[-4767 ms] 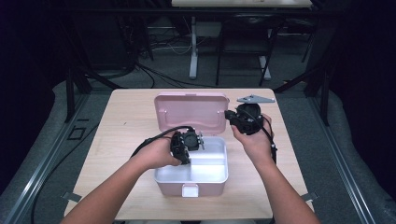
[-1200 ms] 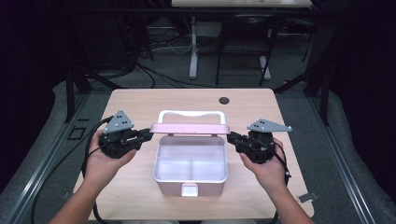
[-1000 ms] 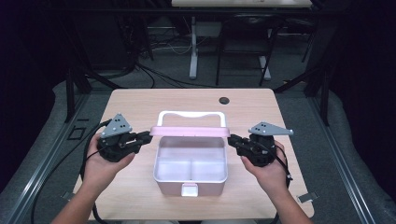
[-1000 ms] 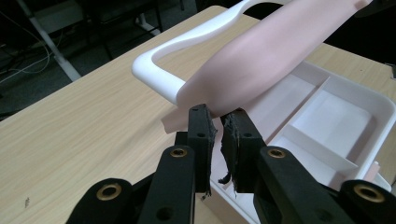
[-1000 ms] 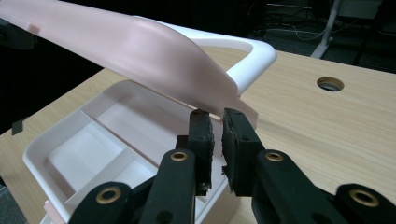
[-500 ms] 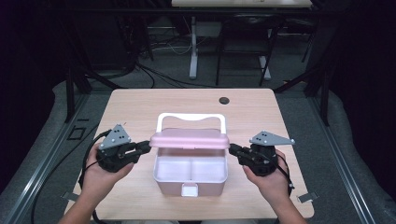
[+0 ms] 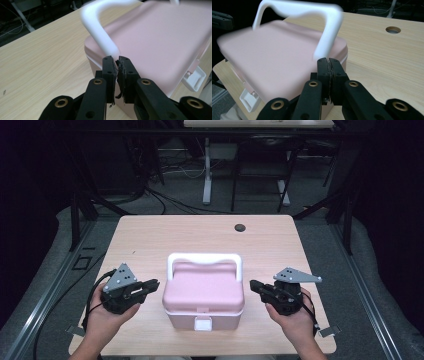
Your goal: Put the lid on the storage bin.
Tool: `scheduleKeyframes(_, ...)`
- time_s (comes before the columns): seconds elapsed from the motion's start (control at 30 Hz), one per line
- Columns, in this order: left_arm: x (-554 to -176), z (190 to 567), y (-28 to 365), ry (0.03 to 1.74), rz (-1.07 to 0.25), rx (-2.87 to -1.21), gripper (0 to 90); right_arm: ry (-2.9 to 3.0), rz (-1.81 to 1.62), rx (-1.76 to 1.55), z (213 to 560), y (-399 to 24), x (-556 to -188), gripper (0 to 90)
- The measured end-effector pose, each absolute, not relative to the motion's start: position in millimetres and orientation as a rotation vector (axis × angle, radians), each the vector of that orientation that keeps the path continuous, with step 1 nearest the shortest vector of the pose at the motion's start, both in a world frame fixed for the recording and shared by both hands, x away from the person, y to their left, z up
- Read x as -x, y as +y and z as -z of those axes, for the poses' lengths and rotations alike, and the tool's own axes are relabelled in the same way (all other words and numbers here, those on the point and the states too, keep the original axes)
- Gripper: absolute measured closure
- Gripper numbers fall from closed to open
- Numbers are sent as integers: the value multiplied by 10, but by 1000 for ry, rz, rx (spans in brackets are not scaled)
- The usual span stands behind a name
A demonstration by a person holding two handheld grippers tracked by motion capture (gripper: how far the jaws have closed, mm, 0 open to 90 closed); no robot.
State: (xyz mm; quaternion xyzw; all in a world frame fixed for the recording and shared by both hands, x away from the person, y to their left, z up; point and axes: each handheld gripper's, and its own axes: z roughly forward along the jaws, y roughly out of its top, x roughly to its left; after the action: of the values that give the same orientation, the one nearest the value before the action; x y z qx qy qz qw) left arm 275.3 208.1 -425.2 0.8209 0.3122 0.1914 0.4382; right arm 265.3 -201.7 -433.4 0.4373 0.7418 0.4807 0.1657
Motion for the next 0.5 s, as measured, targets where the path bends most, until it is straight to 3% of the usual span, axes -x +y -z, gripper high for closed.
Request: scheduleKeyframes(0.5, -2804, 4366, 2174, 830, -451, -2034, 813, 2076, -1372, -1272, 4367, -2056, -2702, 880)
